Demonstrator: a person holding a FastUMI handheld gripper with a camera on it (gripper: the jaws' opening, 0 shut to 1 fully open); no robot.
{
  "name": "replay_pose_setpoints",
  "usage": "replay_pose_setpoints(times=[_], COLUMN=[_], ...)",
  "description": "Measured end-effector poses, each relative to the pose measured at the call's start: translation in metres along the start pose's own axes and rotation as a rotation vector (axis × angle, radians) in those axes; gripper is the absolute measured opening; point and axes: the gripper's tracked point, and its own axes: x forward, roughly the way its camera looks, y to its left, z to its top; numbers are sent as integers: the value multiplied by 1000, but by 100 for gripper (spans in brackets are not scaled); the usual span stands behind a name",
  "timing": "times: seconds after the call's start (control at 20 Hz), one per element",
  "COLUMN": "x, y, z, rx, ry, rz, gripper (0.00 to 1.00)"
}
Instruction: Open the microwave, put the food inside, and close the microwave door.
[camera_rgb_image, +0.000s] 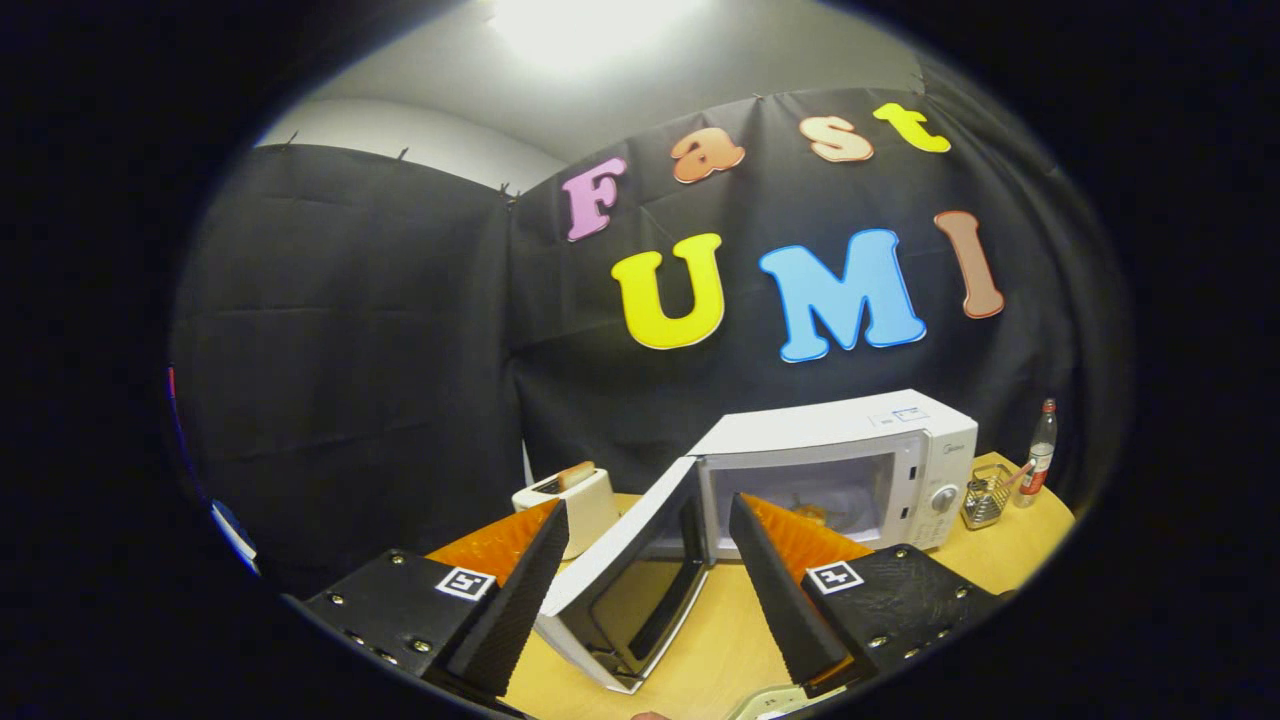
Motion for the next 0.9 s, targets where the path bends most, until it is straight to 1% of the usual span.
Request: replay_pose_setpoints(times=[0.3, 0.45, 0.7, 0.9], x=[-13, -14, -10, -1], y=[84, 118, 152, 160], z=[-11, -28, -72, -104], rx=[-16, -23, -30, -38], ry=[18, 56, 162, 234], rz=[184, 260, 342, 371], gripper=[98, 97, 98, 98])
